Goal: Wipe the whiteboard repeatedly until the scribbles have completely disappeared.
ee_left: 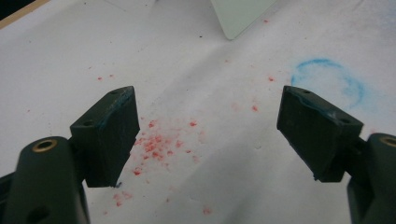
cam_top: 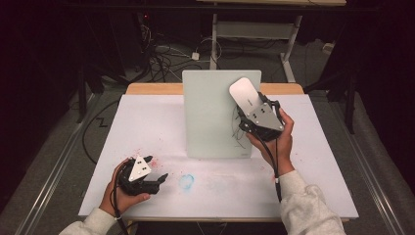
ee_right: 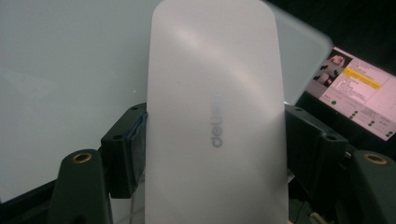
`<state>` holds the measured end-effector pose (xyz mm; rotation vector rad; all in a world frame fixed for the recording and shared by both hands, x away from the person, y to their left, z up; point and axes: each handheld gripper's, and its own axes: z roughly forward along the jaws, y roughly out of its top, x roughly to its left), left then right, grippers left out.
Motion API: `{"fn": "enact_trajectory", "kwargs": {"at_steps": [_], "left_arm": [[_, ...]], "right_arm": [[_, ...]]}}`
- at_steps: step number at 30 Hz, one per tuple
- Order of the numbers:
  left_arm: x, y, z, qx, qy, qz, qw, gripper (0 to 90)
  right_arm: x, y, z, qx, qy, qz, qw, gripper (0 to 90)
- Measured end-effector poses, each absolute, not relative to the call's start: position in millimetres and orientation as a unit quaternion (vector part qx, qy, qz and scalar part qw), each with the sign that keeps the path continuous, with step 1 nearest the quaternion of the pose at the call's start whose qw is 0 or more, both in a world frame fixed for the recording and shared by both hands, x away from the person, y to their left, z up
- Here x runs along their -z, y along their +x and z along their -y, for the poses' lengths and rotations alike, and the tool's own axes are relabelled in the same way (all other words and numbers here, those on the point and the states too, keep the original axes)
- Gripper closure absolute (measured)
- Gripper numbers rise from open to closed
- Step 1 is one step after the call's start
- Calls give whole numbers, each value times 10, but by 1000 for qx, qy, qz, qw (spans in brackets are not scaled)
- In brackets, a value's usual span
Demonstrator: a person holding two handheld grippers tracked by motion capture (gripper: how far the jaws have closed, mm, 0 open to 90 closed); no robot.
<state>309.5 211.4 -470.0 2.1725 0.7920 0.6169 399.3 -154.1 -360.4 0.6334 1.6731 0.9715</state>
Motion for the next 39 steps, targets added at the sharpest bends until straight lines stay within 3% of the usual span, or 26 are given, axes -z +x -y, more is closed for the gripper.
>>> {"fn": "enact_trajectory", "kwargs": {"at_steps": [11,28,39], "left_arm": [[4697,3100,-2097,-245,847,-300,364,202],[4690,3079,-2098,-243,847,-302,364,202],[4692,3077,-2086,-240,849,-301,362,202]], "right_arm": [[3825,3925,1492,-390,258,-708,530,309],[3304,4130,1539,-394,288,-679,549,309],[3726,3963,1412,-375,267,-704,540,309]]}}
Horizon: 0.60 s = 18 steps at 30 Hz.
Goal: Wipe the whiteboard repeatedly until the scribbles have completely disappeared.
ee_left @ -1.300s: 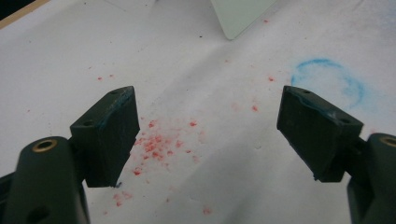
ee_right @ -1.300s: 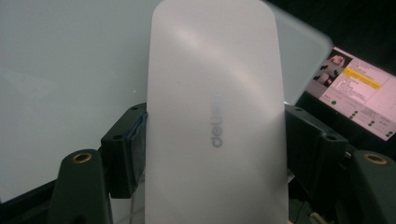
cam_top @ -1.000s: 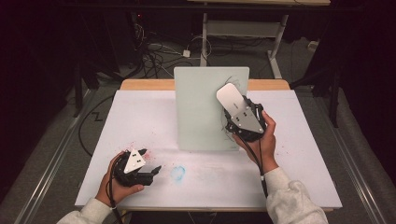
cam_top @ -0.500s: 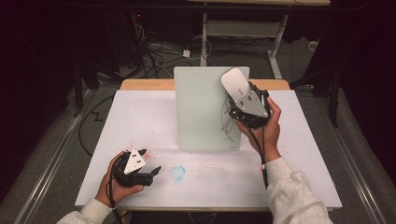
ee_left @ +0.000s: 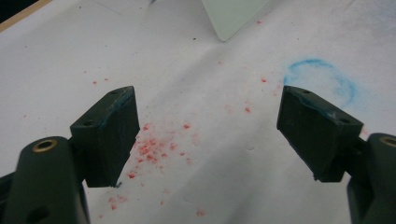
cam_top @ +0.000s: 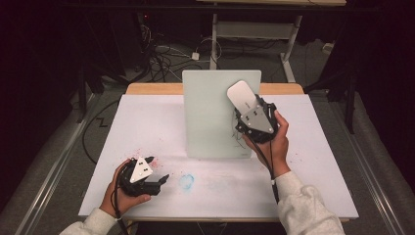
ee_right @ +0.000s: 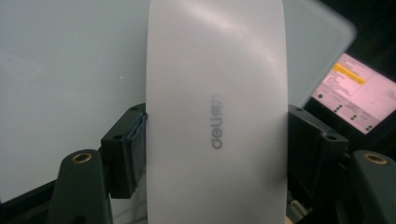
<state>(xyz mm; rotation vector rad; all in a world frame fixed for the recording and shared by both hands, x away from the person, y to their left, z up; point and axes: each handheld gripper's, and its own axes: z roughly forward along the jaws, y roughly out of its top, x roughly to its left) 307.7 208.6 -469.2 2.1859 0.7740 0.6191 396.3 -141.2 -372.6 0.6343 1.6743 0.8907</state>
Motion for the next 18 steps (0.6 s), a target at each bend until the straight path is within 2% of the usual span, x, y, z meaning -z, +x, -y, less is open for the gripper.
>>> {"fn": "enact_trajectory", "kwargs": {"at_steps": [4,7,18], "left_arm": [[4695,3080,-2084,-239,849,-301,363,202],[4695,3081,-2079,-239,849,-301,362,202],[4703,3090,-2082,-235,850,-301,363,203]], "right_arm": [[3914,3887,1376,-356,251,-719,542,309],[3907,3887,1388,-355,250,-725,535,309],[3361,4105,1404,-364,279,-703,543,309]]}}
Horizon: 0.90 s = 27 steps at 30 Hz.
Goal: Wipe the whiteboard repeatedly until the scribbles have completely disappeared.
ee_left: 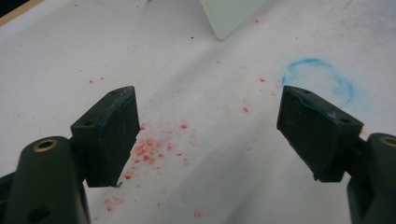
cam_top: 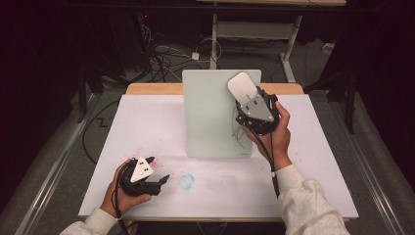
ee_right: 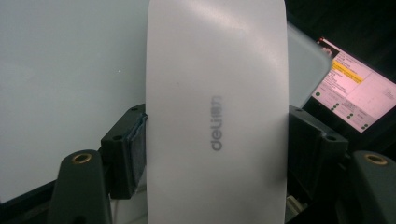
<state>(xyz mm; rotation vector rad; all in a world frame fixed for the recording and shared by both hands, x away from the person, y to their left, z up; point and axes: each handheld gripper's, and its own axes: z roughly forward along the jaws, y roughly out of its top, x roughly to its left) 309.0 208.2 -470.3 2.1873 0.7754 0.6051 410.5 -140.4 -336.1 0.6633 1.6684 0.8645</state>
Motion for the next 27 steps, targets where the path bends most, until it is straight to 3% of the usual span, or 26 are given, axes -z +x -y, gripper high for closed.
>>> {"fn": "enact_trajectory", "kwargs": {"at_steps": [5,18,27], "left_arm": [[4698,3088,-2092,-236,848,-302,365,203],[4703,3086,-2065,-234,850,-301,364,203],[4690,3081,-2073,-243,850,-295,363,203]], "right_arm": [[3360,4102,1388,-368,284,-697,546,309],[3831,3920,1302,-366,294,-699,540,309],[3981,3858,1298,-372,315,-691,533,309]]}}
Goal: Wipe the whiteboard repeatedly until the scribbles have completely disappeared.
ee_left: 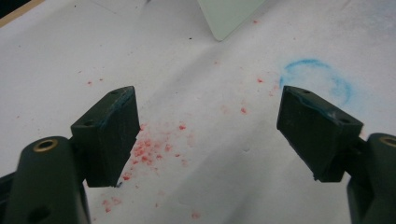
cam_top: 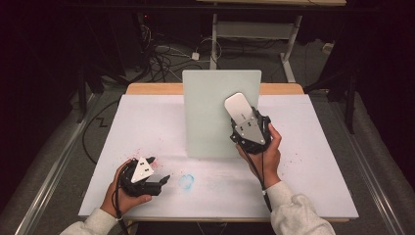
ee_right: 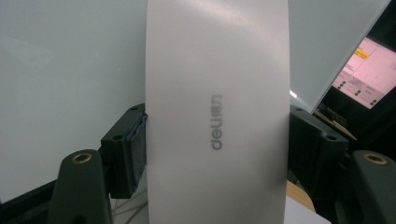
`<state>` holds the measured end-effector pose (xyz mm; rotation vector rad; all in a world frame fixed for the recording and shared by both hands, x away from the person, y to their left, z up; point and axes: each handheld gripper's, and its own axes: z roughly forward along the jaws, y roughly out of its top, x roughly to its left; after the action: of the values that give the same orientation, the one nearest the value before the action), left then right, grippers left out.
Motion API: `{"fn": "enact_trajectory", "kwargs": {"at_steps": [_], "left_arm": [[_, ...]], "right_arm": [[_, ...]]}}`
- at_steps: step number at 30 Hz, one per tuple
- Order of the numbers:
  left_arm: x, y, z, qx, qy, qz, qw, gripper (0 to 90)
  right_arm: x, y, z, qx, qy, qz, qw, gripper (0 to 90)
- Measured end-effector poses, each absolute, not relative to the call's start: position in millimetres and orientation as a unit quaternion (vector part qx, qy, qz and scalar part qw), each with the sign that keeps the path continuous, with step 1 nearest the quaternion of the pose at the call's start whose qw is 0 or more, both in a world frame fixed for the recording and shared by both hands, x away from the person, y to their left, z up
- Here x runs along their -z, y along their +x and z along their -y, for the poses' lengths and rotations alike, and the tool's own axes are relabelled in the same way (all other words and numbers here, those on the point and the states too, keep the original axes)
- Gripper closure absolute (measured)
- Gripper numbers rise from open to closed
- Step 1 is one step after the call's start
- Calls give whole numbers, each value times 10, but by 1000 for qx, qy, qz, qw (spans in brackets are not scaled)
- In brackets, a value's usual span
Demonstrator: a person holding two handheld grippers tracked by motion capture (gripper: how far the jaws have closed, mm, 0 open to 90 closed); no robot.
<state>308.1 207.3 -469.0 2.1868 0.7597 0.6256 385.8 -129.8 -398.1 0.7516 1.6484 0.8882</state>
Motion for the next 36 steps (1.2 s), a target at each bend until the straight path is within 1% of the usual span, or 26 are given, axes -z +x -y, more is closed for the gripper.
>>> {"fn": "enact_trajectory", "kwargs": {"at_steps": [8,17,25,29,36], "left_arm": [[4689,3061,-2076,-239,851,-298,362,203],[4684,3061,-2074,-240,851,-298,360,203],[4678,3056,-2078,-241,851,-297,360,203],[4676,3053,-2080,-241,851,-297,360,203],[4680,3053,-2078,-241,851,-299,358,204]], "right_arm": [[4225,3770,1340,-360,298,-703,537,309],[4401,3699,1347,-348,298,-712,532,309],[4555,3636,1287,-331,292,-735,514,308],[4667,3606,1244,-319,285,-756,496,305],[4781,3563,1211,-294,270,-777,487,304]]}}
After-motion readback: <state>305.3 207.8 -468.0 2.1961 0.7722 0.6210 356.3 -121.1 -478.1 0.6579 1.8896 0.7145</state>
